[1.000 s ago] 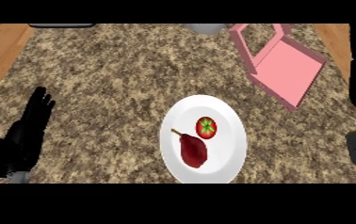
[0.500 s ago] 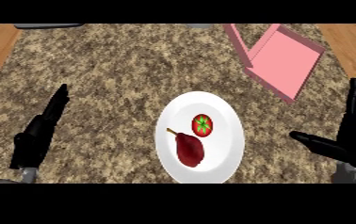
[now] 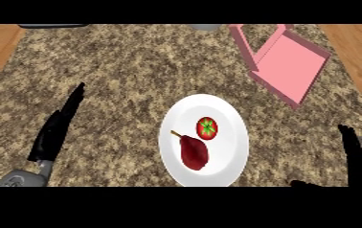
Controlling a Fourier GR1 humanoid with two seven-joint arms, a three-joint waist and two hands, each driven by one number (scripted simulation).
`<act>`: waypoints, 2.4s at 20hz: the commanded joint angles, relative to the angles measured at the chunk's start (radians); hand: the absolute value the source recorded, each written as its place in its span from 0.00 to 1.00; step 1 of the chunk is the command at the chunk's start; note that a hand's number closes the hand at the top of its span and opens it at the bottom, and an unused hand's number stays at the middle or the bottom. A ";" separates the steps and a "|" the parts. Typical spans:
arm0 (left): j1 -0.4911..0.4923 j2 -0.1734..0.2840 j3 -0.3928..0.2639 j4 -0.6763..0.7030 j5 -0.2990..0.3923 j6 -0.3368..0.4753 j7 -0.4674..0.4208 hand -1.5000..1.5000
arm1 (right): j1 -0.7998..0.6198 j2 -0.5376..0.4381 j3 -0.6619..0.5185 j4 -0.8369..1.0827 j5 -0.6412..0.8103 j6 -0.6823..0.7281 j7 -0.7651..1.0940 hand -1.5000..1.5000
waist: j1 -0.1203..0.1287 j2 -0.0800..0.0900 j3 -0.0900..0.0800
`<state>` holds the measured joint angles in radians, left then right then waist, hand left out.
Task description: Pick the tomato from the plate and place it in the cardboard box
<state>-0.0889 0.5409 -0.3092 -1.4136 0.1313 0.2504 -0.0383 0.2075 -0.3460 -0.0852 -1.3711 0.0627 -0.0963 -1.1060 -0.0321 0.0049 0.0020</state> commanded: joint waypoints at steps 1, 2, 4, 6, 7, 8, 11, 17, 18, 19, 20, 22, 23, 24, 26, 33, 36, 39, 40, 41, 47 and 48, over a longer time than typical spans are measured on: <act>-0.047 -0.058 -0.026 0.070 -0.043 0.011 -0.008 0.50 | 0.085 0.014 0.062 -0.033 0.183 -0.141 -0.060 0.00 | 0.011 -0.003 -0.003; -0.045 -0.029 0.000 0.055 -0.027 -0.018 -0.007 0.50 | 0.107 -0.014 0.061 -0.132 0.189 -0.120 0.030 0.00 | 0.015 -0.006 -0.004; -0.088 -0.050 0.002 0.085 -0.041 -0.026 0.023 0.50 | 0.203 0.003 0.085 -0.220 0.229 -0.130 0.063 0.00 | 0.013 -0.006 -0.003; -0.058 -0.056 0.017 0.134 -0.045 -0.027 -0.045 0.50 | 0.297 0.005 0.131 -0.368 0.292 -0.144 0.143 0.00 | 0.009 -0.006 -0.004; -0.104 -0.069 0.017 0.171 -0.051 -0.047 -0.049 0.50 | 0.274 0.012 0.146 -0.374 0.340 -0.164 0.211 0.00 | 0.012 -0.004 -0.004; -0.060 -0.069 -0.008 0.054 -0.069 -0.007 0.013 0.50 | 0.284 0.025 0.150 -0.379 0.392 -0.203 0.255 0.00 | 0.023 -0.007 -0.003; -0.067 -0.051 0.028 0.102 -0.049 -0.063 -0.011 0.50 | 0.291 0.066 0.230 -0.448 0.536 -0.228 0.410 0.00 | 0.028 -0.005 -0.003; -0.092 -0.096 0.032 0.124 -0.096 -0.045 -0.005 0.50 | 0.277 0.118 0.292 -0.543 0.755 -0.197 0.707 0.00 | 0.029 -0.004 -0.003; -0.107 -0.115 0.036 0.222 -0.113 -0.058 -0.086 0.50 | 0.291 0.127 0.332 -0.580 0.807 -0.193 0.723 0.00 | 0.023 -0.002 -0.004; -0.074 -0.082 0.028 0.045 -0.096 -0.058 0.039 0.50 | 0.308 0.153 0.367 -0.635 0.851 -0.169 0.809 0.00 | 0.034 -0.006 -0.003; -0.081 -0.123 0.044 0.163 -0.118 -0.059 -0.047 0.50 | 0.235 0.156 0.351 -0.565 0.840 -0.143 0.804 0.00 | 0.030 -0.004 -0.003; -0.098 -0.130 0.058 0.134 -0.110 -0.075 -0.009 0.50 | 0.192 0.177 0.377 -0.584 0.878 -0.084 0.892 0.00 | 0.032 -0.004 -0.003; -0.068 -0.121 0.069 0.162 -0.119 -0.089 -0.060 0.50 | 0.213 0.170 0.380 -0.566 0.893 -0.088 0.882 0.00 | 0.031 -0.004 -0.003; -0.100 -0.127 0.053 0.096 -0.131 -0.085 0.040 0.50 | 0.132 0.187 0.367 -0.549 0.887 -0.043 0.935 0.00 | 0.034 -0.005 -0.002; -0.084 -0.102 0.123 0.137 -0.120 -0.130 -0.029 0.50 | 0.173 0.179 0.380 -0.611 0.884 -0.014 0.953 0.00 | 0.030 -0.005 -0.002; -0.088 -0.155 0.173 0.180 -0.176 -0.164 -0.057 0.50 | 0.046 0.240 0.381 -0.368 0.925 -0.101 0.901 0.00 | 0.031 -0.005 -0.002; -0.061 -0.179 0.160 0.107 -0.219 -0.146 -0.008 0.50 | 0.007 0.237 0.360 -0.420 0.915 -0.075 0.929 0.00 | 0.032 -0.005 -0.002; -0.104 -0.214 0.158 0.167 -0.228 -0.145 -0.012 0.50 | 0.008 0.310 0.443 -0.393 1.023 -0.175 0.945 0.00 | 0.029 -0.005 -0.002; -0.094 -0.234 0.178 0.173 -0.253 -0.140 -0.037 0.50 | 0.044 0.256 0.393 -0.379 0.964 -0.193 0.875 0.00 | 0.029 -0.005 -0.002; -0.063 -0.178 0.193 0.075 -0.213 -0.199 0.015 0.50 | -0.010 0.289 0.406 -0.303 1.011 -0.209 0.897 0.00 | 0.033 -0.006 -0.002; -0.009 -0.223 0.212 0.043 -0.281 -0.194 0.008 0.50 | -0.063 0.267 0.373 -0.230 0.981 -0.151 0.894 0.00 | 0.033 -0.006 -0.002; -0.085 -0.203 0.264 0.153 -0.242 -0.240 -0.034 0.50 | -0.116 0.302 0.373 -0.174 0.996 -0.158 0.915 0.00 | 0.032 -0.005 -0.002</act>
<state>-0.1464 0.3297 -0.1006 -1.3057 -0.1215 0.0567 -0.0488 0.1557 -0.0668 0.2996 -1.6340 1.0545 -0.2496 -0.1931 -0.0001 -0.0005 -0.0001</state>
